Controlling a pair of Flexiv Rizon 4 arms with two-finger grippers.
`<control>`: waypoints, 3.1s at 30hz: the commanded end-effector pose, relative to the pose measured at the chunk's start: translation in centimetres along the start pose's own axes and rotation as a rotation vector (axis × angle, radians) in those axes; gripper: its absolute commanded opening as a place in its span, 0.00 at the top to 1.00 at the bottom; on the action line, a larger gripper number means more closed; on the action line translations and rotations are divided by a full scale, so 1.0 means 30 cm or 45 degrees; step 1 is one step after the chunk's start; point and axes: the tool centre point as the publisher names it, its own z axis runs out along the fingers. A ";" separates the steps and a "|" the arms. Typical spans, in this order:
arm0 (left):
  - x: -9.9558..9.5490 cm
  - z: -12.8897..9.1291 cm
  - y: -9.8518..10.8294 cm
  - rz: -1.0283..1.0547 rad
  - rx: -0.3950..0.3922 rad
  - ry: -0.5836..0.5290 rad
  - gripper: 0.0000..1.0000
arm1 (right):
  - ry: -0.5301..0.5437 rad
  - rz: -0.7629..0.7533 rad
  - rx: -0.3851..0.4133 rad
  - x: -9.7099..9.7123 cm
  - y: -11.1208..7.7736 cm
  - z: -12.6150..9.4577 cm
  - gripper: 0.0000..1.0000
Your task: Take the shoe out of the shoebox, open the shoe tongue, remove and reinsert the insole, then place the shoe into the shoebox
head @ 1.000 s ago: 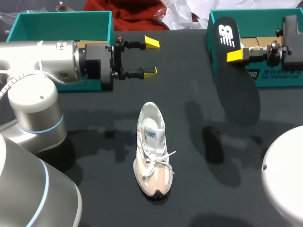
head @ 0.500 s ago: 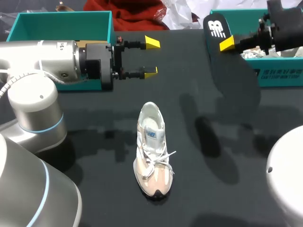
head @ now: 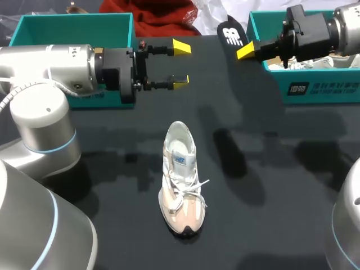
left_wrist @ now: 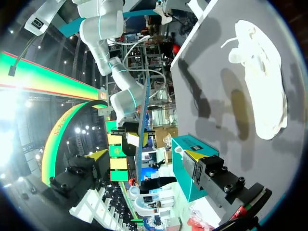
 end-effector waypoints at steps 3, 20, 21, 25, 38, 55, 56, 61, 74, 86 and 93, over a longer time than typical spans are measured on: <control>-0.003 0.009 0.009 0.000 0.005 0.006 0.00 | 0.019 0.001 0.088 -0.023 0.061 0.036 1.00; 0.022 0.097 -0.011 -0.049 -0.003 -0.007 0.00 | 0.080 0.179 -0.013 -0.087 0.146 0.118 1.00; 0.022 0.097 -0.011 -0.049 -0.003 -0.007 0.00 | 0.080 0.179 -0.013 -0.087 0.146 0.118 1.00; 0.022 0.097 -0.011 -0.049 -0.003 -0.007 0.00 | 0.080 0.179 -0.013 -0.087 0.146 0.118 1.00; 0.073 0.191 0.013 -0.027 -0.125 0.010 0.07 | 0.102 0.282 -0.106 -0.109 0.145 0.167 1.00; 0.094 0.219 0.046 -0.031 -0.123 0.013 0.54 | 0.145 0.298 -0.098 -0.118 0.131 0.197 1.00; 0.096 0.221 0.047 -0.031 -0.122 0.012 0.55 | 0.144 0.301 -0.102 -0.118 0.132 0.199 1.00; 0.106 0.231 0.056 -0.037 -0.117 0.022 0.58 | 0.146 0.306 -0.108 -0.119 0.138 0.207 1.00; 0.130 0.245 0.075 -0.059 -0.109 0.048 0.73 | 0.164 0.312 -0.106 -0.117 0.144 0.218 1.00; 0.133 0.256 0.073 -0.058 -0.102 0.055 1.00 | 0.172 0.323 -0.111 -0.122 0.143 0.217 1.00; 0.119 0.221 0.054 -0.055 -0.099 0.057 1.00 | 0.197 0.324 -0.110 -0.123 0.132 0.206 0.00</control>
